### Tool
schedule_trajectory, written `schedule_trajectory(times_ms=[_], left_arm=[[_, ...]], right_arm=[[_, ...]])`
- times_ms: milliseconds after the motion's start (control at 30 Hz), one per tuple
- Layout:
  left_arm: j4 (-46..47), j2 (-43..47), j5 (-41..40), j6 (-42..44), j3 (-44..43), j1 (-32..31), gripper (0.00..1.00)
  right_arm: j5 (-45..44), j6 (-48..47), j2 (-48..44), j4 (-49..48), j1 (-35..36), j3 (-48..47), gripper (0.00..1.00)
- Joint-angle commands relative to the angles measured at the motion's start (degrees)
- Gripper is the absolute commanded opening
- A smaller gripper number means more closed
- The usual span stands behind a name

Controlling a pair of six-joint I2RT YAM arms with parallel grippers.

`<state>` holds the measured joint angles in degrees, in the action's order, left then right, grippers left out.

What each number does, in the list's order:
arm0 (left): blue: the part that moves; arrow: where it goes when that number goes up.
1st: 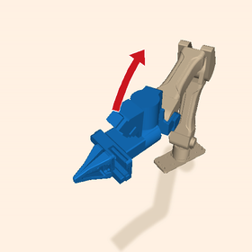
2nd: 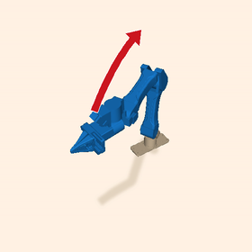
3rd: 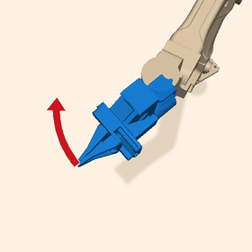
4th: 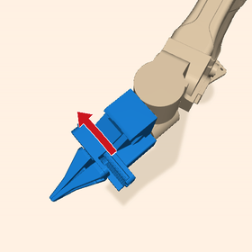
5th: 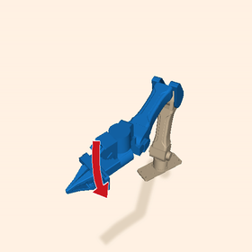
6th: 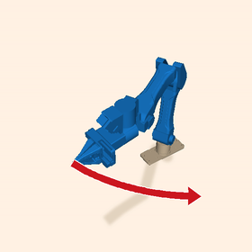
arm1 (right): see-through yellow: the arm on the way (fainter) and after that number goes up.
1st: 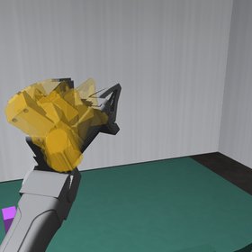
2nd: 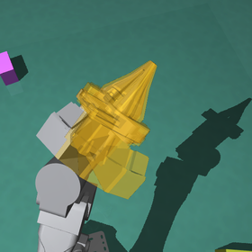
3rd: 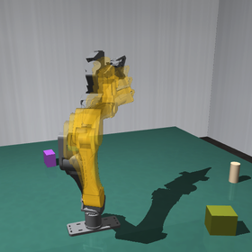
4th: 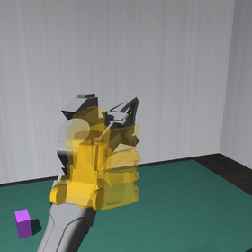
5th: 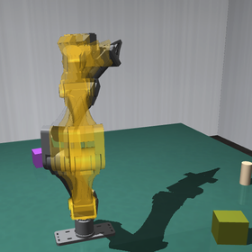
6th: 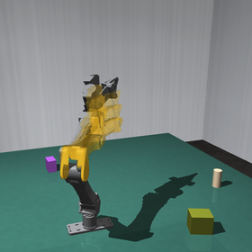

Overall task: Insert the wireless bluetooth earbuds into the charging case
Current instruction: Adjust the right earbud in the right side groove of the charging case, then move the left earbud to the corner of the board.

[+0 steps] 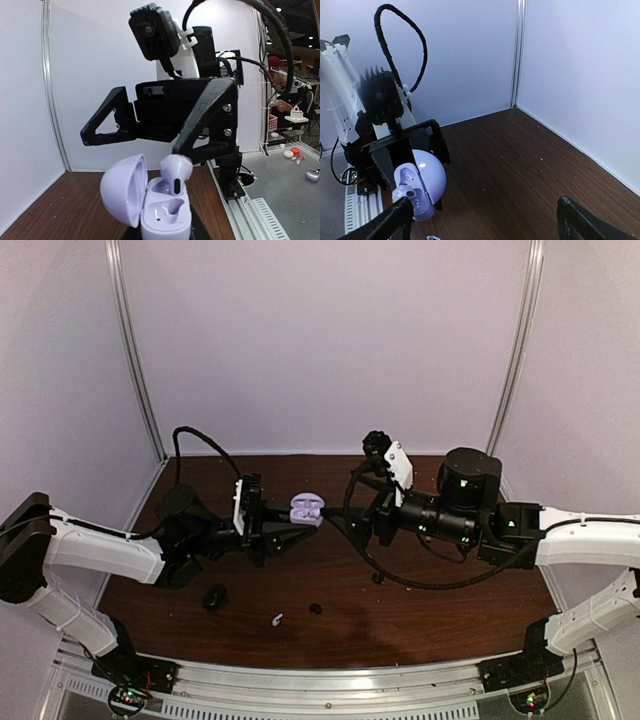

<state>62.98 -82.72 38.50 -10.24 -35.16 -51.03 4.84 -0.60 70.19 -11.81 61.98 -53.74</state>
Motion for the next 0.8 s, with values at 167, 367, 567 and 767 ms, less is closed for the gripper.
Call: schedule_trajectory(times_ms=[167,367,567,767], left_arm=[[3.5,-0.5,0.6,-0.3,-0.7,-0.3,0.0],[3.6,-0.6,-0.8,-0.5,-0.5,-0.2,0.0],[4.9,-0.6,-2.6,-4.3,0.6,1.9,0.0],[5.4,1.7,-6.1,-9.3,4.4,7.1,0.0]], right_arm=[[-1.9,0.4,0.0,1.6,-0.8,-0.6,1.0],[1.5,-0.3,-2.2,0.2,-0.8,1.0,1.0],[3.5,-1.0,-3.5,0.5,-1.1,1.8,1.0],[7.7,-1.0,-3.9,7.0,-4.4,1.0,1.0]])
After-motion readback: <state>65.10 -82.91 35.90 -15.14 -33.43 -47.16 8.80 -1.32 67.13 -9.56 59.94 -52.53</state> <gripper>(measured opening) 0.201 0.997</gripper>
